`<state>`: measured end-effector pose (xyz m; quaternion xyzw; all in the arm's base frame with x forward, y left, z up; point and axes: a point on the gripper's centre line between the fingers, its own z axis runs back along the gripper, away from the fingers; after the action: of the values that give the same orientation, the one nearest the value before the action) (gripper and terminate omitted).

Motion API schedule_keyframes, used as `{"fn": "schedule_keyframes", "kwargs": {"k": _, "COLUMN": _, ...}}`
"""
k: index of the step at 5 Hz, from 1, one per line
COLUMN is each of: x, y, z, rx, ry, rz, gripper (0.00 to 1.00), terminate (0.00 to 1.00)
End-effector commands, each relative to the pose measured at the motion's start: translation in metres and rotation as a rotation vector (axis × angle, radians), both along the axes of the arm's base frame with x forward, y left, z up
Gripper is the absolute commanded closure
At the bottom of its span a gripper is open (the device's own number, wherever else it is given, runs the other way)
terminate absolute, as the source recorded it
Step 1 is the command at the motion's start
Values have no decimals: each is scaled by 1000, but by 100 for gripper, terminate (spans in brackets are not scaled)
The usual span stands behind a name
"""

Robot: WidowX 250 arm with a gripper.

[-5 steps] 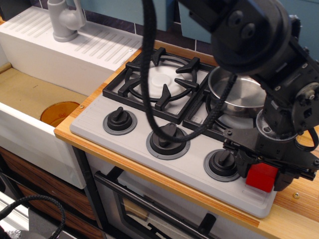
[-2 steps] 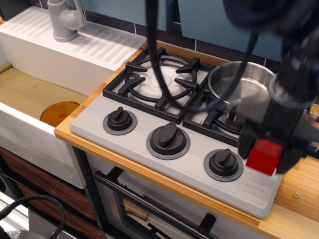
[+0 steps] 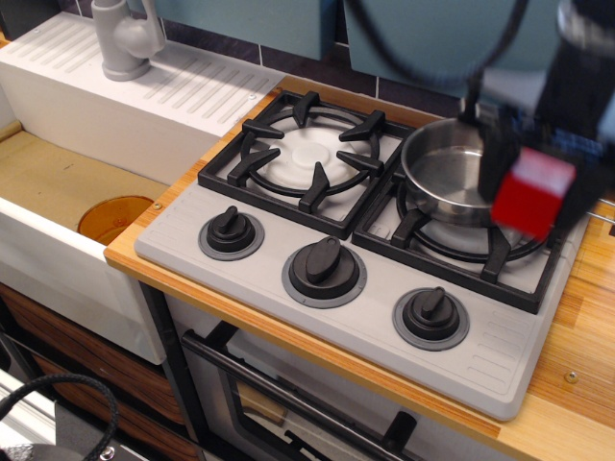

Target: Put redcube in pan and put pan on stove

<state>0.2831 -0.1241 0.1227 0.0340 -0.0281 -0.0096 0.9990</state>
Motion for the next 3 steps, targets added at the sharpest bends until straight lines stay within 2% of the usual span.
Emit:
{"fn": "schedule_keyframes", "kwargs": {"k": 1, "x": 61, "y": 19, "z": 19, "rx": -27, "ry": -35, "rz": -71, "gripper": 100, "terminate": 0}}
{"fn": "schedule_keyframes", "kwargs": {"k": 3, "x": 97, "y": 27, "z": -3, "rx": -65, "ry": -53, "rz": -113, "gripper": 100, "terminate": 0}}
